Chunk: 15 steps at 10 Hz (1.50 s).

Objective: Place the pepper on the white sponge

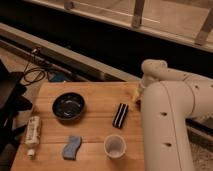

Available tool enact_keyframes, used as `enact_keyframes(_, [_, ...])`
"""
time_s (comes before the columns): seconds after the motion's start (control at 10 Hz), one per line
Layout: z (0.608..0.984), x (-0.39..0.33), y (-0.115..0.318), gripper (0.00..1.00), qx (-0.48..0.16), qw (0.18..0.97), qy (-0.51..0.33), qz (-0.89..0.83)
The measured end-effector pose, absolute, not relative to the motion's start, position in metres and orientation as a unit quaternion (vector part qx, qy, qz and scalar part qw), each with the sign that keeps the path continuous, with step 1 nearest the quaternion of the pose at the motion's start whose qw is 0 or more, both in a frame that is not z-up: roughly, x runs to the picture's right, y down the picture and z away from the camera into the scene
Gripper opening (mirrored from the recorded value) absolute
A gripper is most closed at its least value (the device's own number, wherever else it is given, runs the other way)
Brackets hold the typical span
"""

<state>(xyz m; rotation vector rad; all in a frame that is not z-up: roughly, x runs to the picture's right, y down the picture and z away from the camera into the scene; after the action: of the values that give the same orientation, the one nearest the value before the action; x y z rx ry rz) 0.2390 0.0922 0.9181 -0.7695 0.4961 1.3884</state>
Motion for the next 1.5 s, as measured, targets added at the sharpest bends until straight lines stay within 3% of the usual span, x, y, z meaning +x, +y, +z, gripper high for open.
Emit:
enact_keyframes(0.2, [0.929, 0.238, 0.107, 0.63, -0.360, 0.663, 0.229, 0.615])
enact_keyframes(0.4, [0.933, 0.239, 0.113, 0.46, -0.370, 0.656, 0.231, 0.616])
enact_keyframes(0.5, [0.929, 0.241, 0.113, 0.25, -0.372, 0.655, 0.233, 0.615])
enact_keyframes(0.7, [0.928, 0.243, 0.112, 0.04, -0.373, 0.654, 0.233, 0.616])
enact_keyframes(1.0, [0.920, 0.239, 0.114, 0.00, -0.382, 0.647, 0.215, 0.624])
enact_keyframes(1.5, [0.846, 0.231, 0.067, 0.00, -0.380, 0.649, 0.126, 0.647])
